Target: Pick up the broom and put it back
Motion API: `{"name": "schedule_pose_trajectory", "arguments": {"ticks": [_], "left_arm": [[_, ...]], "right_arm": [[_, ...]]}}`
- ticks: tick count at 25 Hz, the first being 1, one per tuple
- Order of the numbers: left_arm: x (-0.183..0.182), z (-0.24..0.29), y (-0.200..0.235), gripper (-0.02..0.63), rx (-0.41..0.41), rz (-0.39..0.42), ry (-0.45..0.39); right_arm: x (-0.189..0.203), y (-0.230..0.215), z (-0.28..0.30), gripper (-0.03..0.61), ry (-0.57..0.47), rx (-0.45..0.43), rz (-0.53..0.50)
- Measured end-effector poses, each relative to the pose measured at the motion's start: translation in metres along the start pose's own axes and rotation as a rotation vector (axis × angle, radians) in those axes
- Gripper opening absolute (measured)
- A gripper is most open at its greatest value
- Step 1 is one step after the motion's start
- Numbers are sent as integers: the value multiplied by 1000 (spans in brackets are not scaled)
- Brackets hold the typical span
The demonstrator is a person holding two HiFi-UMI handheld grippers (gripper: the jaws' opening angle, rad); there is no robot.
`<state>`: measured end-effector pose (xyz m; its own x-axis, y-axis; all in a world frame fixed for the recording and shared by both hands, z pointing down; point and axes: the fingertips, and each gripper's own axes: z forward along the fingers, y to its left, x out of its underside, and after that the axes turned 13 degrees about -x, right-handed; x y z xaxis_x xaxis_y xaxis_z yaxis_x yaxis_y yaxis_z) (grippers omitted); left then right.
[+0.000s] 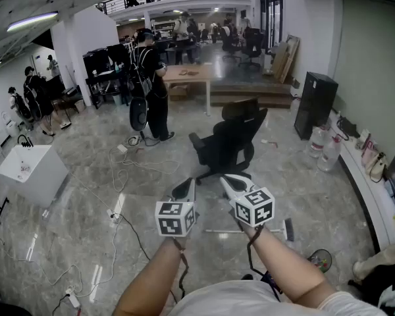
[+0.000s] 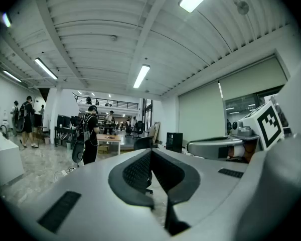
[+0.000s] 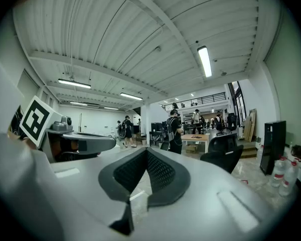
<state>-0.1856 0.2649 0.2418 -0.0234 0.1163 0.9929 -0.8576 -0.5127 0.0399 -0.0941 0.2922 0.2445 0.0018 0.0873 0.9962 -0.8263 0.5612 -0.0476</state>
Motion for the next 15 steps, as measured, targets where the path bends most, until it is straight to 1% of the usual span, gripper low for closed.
{"name": "schedule_pose_trajectory", "arguments": {"ticks": [4,9,12,15], "left_arm": [[8,7,-1,5,6,-8,10],[15,23,4,5,14,-8,15],[26,46,14,5,8,-7,36],[40,80,22,5,-8,-9,60]], "right_arm": [[8,-7,-1,2,0,3,10],[15,-25,14,3,-17,-8,30],[26,-42,31,3,5,-27,20],[38,-70,50,3,17,-42,17]]}}
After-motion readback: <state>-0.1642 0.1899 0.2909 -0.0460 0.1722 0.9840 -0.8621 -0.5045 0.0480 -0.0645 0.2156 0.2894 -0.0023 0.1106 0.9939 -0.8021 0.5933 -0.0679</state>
